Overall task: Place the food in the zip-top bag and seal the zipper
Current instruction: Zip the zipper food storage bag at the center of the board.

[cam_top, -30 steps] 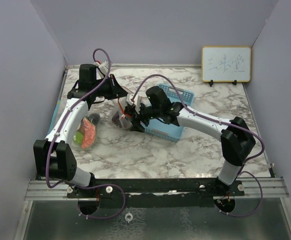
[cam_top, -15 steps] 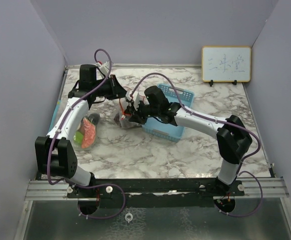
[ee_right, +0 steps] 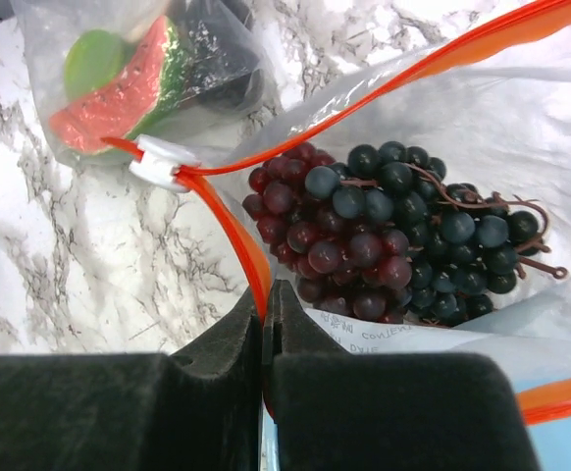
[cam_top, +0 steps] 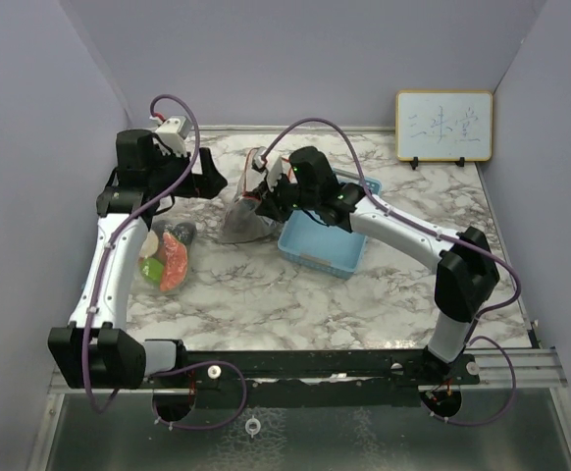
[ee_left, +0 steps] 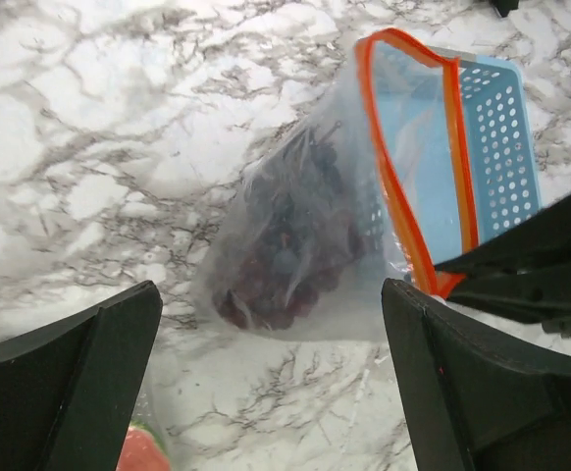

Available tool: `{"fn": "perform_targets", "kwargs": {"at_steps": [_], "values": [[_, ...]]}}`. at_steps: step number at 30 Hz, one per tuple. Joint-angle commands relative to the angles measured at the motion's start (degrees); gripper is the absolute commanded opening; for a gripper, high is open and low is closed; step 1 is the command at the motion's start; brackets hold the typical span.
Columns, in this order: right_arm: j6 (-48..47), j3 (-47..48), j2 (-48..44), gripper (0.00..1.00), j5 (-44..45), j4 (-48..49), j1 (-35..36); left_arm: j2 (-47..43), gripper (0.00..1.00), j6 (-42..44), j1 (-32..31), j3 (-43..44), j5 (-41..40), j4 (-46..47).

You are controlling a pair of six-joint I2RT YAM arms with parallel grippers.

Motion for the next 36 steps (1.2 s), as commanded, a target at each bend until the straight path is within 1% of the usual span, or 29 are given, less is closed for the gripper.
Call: {"fn": "perform_targets", "kwargs": {"at_steps": [1,3,5,7,11,15,17,18,19,20,21,22,25,28,32,36], "values": [[-0.07,4.67,-0.69,0.02,-1.06,-1.94,-0.99,-5.88,0.92,9.54,0.03,-0.96,-0.1,-0.05],[0.14,4.73,-0.6,0.02,-1.63,-1.93,-1.33,-7.84,0.81,12.37,0.03,-2.14,4.22,0.52],[0.38,4.73,-0.43,0.02,-2.4,-1.88,-1.47,-9.04,0.67,15.06,-0.02,-3.11,8.66,0.8],[0.44,4.64,-0.27,0.02,-2.97,-1.76,-1.48,-9.93,0.61,16.82,-0.14,-4.58,12.94,1.67],[0.66,5.43,0.24,0.02,-3.95,-1.5,-1.48,-11.07,0.58,16.51,-0.63,-9.06,17.47,4.26],[1.16,7.71,2.06,0.02,-5.33,-1.46,-1.48,-12.12,0.59,14.4,-1.41,-12.71,20.45,6.39],[1.37,9.29,3.11,0.02,-5.54,-1.69,-1.48,-12.81,0.61,14.24,-1.82,-14.05,19.29,6.91],[1.52,9.83,3.47,0.02,-5.77,-1.66,-1.47,-13.1,0.64,14.12,-2.13,-14.74,17.97,7.5],[1.59,10.12,3.64,0.02,-6.16,-1.51,-1.48,-13.28,0.72,13.8,-2.53,-15.39,16.59,8.6],[1.59,10.16,3.79,0.02,-6.73,-1.38,-1.48,-13.35,0.86,13.25,-2.93,-16.16,15.4,10.24],[1.46,10.03,3.77,0.02,-7.44,-1.29,-1.48,-13.43,0.94,12.52,-3.13,-16.87,14.64,12.23],[1.39,9.77,3.7,0.02,-8.25,-1.16,-1.48,-13.78,0.96,11.59,-3.28,-17.73,13.83,14.66],[1.92,8.93,3.45,0.02,-9.07,-0.48,-1.48,-14.11,0.96,9.28,-3.31,-20.33,10.48,21.29],[2.27,9.05,3.42,0.02,-9.49,0.04,-1.48,-13.72,0.94,9.63,-3.32,-21.96,7.63,24.18],[2.02,9.8,3.69,0.02,-10.8,-0.35,-1.48,-13.02,0.87,10.77,-3.4,-23.4,5.83,27.13],[1.99,9.35,3.43,0.02,-11.79,-0.56,-1.48,-12.86,0.84,10.38,-3.54,-25.47,5.7,33.12]]}}
